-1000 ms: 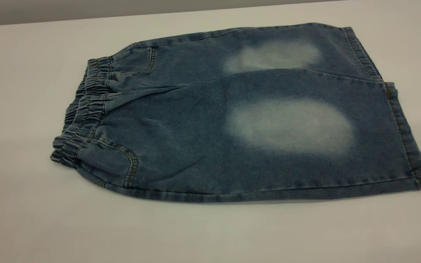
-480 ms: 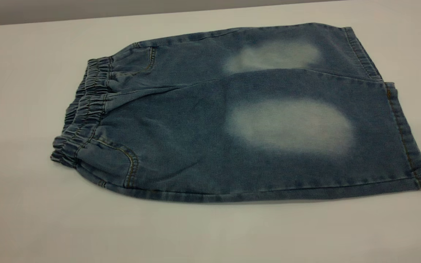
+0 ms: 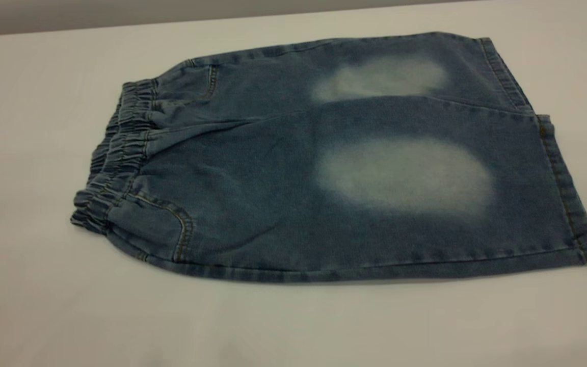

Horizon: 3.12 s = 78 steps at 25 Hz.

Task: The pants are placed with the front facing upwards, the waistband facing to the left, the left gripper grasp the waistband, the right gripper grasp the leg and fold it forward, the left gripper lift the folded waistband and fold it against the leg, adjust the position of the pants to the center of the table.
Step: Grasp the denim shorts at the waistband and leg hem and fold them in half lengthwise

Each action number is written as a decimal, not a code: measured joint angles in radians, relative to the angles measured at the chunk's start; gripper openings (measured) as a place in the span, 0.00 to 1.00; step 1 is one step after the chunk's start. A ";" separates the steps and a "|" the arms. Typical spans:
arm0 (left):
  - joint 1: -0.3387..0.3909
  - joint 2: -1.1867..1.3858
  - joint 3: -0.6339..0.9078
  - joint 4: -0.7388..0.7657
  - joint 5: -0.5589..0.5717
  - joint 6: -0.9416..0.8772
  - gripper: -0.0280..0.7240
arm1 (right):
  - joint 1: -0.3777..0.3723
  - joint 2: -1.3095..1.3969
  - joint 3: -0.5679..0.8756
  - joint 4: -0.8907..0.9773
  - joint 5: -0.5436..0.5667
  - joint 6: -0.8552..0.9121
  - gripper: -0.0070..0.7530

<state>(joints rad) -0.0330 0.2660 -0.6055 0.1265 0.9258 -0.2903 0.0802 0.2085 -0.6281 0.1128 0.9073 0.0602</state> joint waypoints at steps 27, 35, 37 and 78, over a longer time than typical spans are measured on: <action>0.000 1.181 -0.007 -0.078 -0.652 -0.102 0.65 | 0.000 0.993 -0.058 0.333 -0.292 -0.229 0.71; -0.026 1.409 -0.008 -0.078 -0.762 -0.102 0.65 | 0.000 1.140 -0.058 0.373 -0.335 -0.285 0.71; -0.054 1.440 -0.008 -0.079 -0.809 -0.103 0.65 | 0.000 1.158 -0.058 0.395 -0.336 -0.310 0.71; -0.209 1.729 -0.007 -0.077 -1.062 -0.187 0.64 | 0.000 1.161 -0.057 0.441 -0.330 -0.358 0.71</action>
<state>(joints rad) -0.2424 1.9953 -0.6122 0.0491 -0.1366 -0.4771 0.0802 1.3695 -0.6850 0.5536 0.5774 -0.2975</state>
